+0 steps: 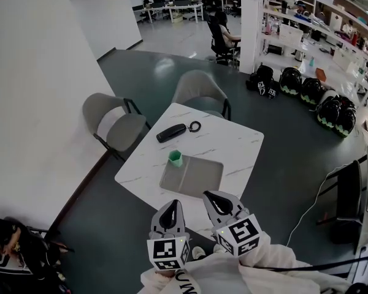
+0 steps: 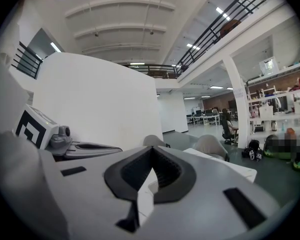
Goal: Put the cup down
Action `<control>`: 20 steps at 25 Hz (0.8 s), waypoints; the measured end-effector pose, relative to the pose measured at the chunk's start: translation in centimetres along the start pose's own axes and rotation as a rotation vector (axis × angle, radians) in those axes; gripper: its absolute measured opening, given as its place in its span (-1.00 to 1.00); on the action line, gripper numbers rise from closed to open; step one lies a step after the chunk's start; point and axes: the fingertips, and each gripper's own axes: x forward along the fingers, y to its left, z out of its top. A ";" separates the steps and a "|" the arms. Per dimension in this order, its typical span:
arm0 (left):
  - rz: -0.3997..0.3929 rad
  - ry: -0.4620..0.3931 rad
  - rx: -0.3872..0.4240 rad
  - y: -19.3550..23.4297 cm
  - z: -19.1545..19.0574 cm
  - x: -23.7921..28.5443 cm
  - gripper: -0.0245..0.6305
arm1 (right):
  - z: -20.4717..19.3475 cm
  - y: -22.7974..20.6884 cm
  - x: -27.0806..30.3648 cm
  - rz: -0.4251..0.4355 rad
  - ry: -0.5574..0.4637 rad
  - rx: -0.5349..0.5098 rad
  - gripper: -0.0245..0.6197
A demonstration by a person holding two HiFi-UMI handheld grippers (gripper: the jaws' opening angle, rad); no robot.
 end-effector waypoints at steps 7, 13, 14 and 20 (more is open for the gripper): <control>0.000 0.002 0.001 -0.1 0.1 0.2 -0.90 | -0.1 -0.1 0.2 0.002 0.009 0.001 -0.91; -0.006 0.005 -0.005 0.0 -0.3 0.4 -0.90 | -0.4 -0.1 0.5 0.005 0.013 -0.001 -0.91; -0.006 0.005 -0.004 0.0 -0.3 0.4 -0.90 | -0.5 -0.1 0.6 0.005 0.014 0.001 -0.91; 0.002 0.017 -0.007 0.2 -0.5 0.5 -0.90 | -0.7 -0.3 0.7 0.011 0.028 0.012 -0.91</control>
